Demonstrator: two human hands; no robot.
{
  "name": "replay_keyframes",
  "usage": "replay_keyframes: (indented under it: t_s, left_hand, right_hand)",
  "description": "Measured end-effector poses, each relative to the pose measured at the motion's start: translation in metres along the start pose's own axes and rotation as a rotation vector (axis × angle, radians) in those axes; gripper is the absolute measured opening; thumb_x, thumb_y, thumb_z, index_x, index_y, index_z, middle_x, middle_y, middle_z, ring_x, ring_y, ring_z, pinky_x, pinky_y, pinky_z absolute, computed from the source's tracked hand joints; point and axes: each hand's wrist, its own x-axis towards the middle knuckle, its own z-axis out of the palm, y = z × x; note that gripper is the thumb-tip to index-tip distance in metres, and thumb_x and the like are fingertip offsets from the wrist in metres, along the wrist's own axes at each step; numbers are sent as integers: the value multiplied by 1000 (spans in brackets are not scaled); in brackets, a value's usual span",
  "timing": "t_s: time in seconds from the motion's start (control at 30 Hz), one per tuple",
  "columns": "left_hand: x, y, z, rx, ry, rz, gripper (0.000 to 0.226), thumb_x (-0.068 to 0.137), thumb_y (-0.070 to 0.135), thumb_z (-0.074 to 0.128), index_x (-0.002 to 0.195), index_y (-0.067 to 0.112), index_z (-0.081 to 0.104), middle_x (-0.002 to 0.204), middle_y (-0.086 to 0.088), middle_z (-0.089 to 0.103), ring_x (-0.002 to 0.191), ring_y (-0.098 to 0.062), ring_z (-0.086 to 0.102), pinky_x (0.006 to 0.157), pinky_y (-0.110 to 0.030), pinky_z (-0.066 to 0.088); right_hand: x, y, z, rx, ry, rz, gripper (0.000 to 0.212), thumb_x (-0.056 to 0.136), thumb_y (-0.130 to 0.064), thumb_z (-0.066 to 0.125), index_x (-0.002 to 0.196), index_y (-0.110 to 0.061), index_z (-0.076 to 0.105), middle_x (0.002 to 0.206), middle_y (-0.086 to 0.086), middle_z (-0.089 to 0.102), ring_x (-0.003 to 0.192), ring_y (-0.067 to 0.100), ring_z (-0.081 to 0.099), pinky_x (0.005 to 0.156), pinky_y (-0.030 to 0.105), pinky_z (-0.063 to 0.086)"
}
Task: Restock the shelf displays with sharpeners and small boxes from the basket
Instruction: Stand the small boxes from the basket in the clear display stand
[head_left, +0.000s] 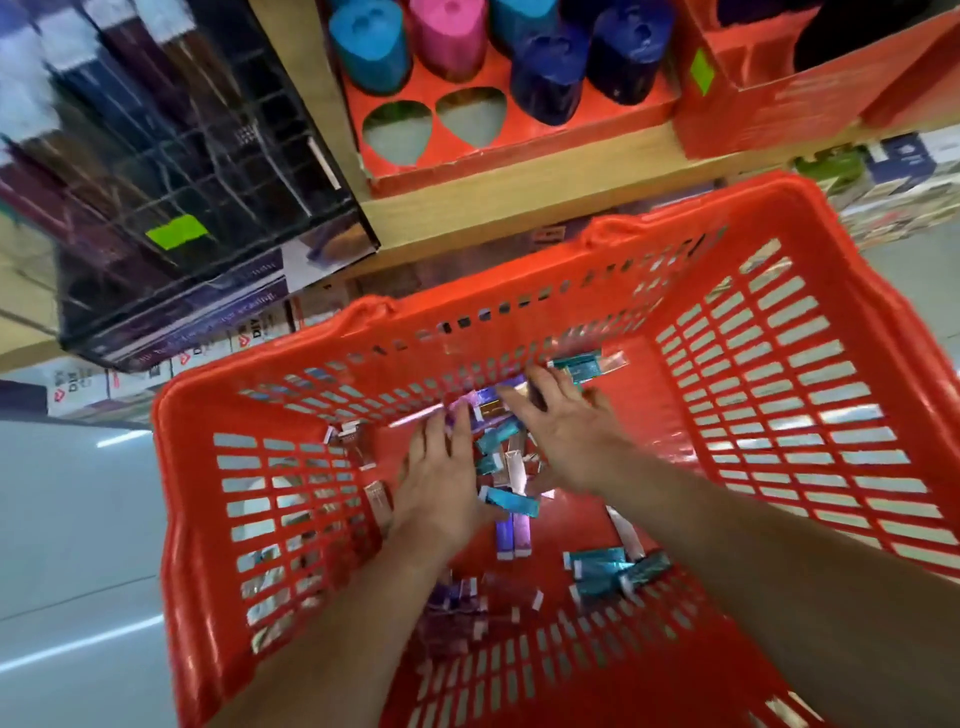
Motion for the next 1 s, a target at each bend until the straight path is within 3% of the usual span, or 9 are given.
replay_keyframes:
  t_s: [0.1,0.27,0.4,0.63,0.77,0.83,0.9,0.93,1.0]
  left_hand:
    - [5,-1,0,26,46,26,130,60,68,74,152,22,-5,149,-4,14,133,-26,23,107,-40,33]
    - [7,2,1,-31,-5,68,114,67,58,75,151,19,7,156,-2,6,143,-25,8,115,-41,27]
    - [14,0,-1,-28,20,107,93,82,44,69,150,23,8,148,-5,30,136,-26,30,108,-40,35]
    - [-6,17,11,74,-5,91,60,97,18,44,150,23,17,131,-11,42,106,-35,60,82,-43,49]
    - [-5,14,8,-251,94,32,40,96,19,45,135,24,47,116,-10,64,97,-32,64,79,-38,49]
    - [-7,18,2,-446,63,-79,33,96,18,46,127,19,57,106,-10,69,91,-31,64,75,-35,48]
    - [-9,24,-10,-895,-27,-284,23,98,12,44,114,14,61,86,-10,67,69,-26,61,61,-33,49]
    - [-13,28,-19,-1162,-89,-387,19,99,9,43,109,10,60,77,-9,65,59,-22,59,56,-30,48]
    - [-22,35,-38,-1545,-183,-460,16,98,4,45,101,6,61,74,-11,69,59,-19,64,68,-33,54]
  right_hand:
    - [2,3,5,53,45,1,106,67,-53,79,149,-30,16,140,10,29,131,31,32,98,47,40]
    - [-16,6,20,224,36,59,67,82,-39,70,138,-24,37,126,13,43,115,32,45,94,35,40]
    - [-27,9,29,440,48,225,55,80,-37,72,125,-24,43,114,11,58,104,31,57,85,34,49]
    - [-49,1,31,584,37,360,40,90,-14,61,125,-15,42,116,17,50,86,29,60,80,30,48]
    - [-50,10,14,1142,-30,513,33,88,0,63,114,-18,52,98,10,59,62,14,57,50,18,46]
    - [-56,14,0,1571,-88,638,34,88,6,58,112,-18,60,93,11,63,68,19,60,63,27,51]
    - [-61,19,-8,1825,-117,709,35,89,4,53,110,-21,65,89,10,64,79,22,60,78,40,52]
    - [-65,20,-12,1910,-141,704,35,89,2,50,109,-21,66,86,9,64,79,21,60,76,40,52]
    - [-71,15,-19,2039,-177,657,36,88,0,48,109,-23,67,83,9,65,80,21,61,68,37,52]
